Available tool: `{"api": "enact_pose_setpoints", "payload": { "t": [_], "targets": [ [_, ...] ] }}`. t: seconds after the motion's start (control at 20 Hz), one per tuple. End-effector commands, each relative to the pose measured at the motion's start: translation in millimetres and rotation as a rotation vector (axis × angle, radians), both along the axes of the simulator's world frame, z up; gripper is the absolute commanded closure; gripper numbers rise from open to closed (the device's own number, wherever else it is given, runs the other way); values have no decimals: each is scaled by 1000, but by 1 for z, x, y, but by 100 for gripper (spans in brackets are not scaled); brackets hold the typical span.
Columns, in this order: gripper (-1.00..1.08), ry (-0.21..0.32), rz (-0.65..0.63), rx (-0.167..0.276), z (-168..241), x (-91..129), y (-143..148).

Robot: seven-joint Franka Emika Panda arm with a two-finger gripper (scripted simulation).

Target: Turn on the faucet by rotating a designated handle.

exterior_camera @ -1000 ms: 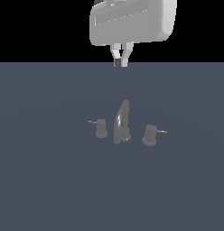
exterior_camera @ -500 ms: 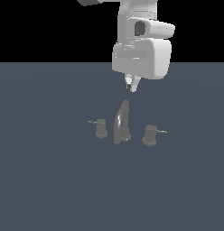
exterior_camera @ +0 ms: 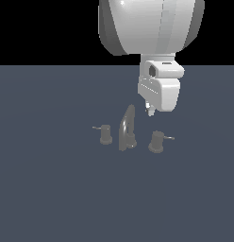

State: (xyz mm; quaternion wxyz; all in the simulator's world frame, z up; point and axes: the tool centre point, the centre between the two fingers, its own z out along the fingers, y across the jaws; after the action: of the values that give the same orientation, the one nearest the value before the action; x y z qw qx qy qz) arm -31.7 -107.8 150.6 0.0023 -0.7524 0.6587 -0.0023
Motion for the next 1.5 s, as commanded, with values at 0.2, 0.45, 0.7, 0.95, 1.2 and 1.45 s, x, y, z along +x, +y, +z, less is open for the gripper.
{"api": "enact_pose_setpoints", "payload": {
  "t": [0.2,0.45,0.7,0.95,1.2,1.45],
  "targets": [
    [108,3,-192,-3,-44,11,-37],
    [108,5,-302,-2,-69,14,-58],
    [108,6,-369,-1,-83,14,-72],
    [108,7,-387,0,-87,14,-75],
    [108,-35,-360,4,-65,32,-62],
    [108,-16,-372,2,-75,7,-72]
  ]
}}
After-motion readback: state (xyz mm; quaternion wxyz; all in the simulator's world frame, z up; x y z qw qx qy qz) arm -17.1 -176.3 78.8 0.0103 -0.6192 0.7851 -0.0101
